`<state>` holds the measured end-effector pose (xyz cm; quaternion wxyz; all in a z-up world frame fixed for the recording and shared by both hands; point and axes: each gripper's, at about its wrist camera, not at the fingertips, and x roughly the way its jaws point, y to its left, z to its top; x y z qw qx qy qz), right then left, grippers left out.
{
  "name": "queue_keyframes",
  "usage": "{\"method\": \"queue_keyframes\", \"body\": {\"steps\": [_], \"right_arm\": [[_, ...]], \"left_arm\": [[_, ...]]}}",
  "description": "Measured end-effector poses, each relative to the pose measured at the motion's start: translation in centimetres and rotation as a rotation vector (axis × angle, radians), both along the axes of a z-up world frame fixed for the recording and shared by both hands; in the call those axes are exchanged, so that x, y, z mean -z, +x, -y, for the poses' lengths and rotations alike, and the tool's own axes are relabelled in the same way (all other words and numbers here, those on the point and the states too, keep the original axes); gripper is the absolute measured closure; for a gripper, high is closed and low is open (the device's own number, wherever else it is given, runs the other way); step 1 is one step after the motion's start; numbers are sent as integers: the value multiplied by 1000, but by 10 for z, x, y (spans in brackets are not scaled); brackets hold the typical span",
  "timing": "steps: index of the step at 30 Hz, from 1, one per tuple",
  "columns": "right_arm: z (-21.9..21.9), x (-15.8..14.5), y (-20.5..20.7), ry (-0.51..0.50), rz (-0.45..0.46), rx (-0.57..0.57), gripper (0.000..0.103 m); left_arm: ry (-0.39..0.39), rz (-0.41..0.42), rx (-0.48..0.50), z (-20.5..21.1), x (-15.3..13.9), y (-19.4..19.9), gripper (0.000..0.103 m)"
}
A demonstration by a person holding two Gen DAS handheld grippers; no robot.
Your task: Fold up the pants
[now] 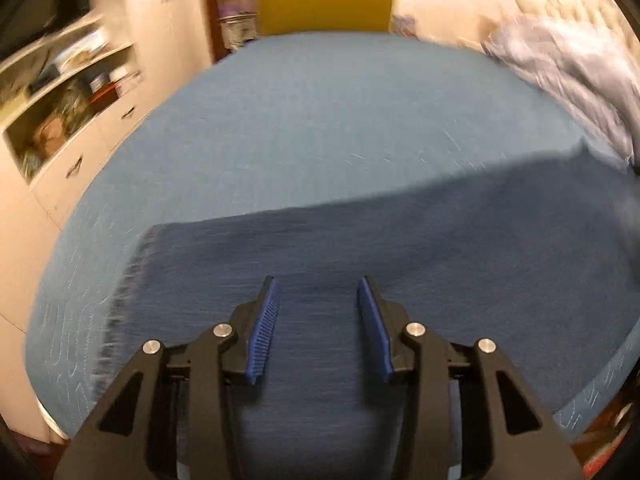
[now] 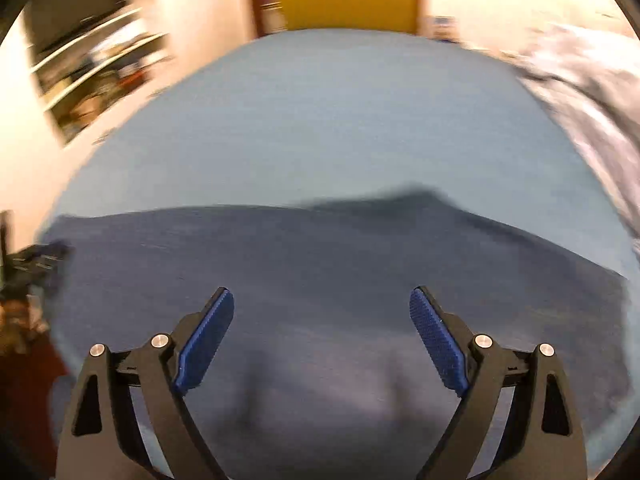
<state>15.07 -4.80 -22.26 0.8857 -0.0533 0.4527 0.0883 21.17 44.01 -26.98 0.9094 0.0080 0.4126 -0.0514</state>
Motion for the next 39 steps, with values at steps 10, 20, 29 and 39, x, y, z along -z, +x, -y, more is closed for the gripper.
{"method": "queue_keyframes", "body": {"steps": [10,20,29,39], "right_arm": [[-209,60,46,39,-93,-291,31],[-245,97,58,-129,-62,-277,37],[-204,55,27,-122,-2,-196,22],[-127,47,-27,-101,-31,-96,22]], "left_arm": [[-76,2,-350,-112,-5,-5,35],[-35,0,-83,-23,-26,67,49],[-39,1,-236,-58,-34,56,66],[-72,-52,-173,-5,-10,1,61]]}}
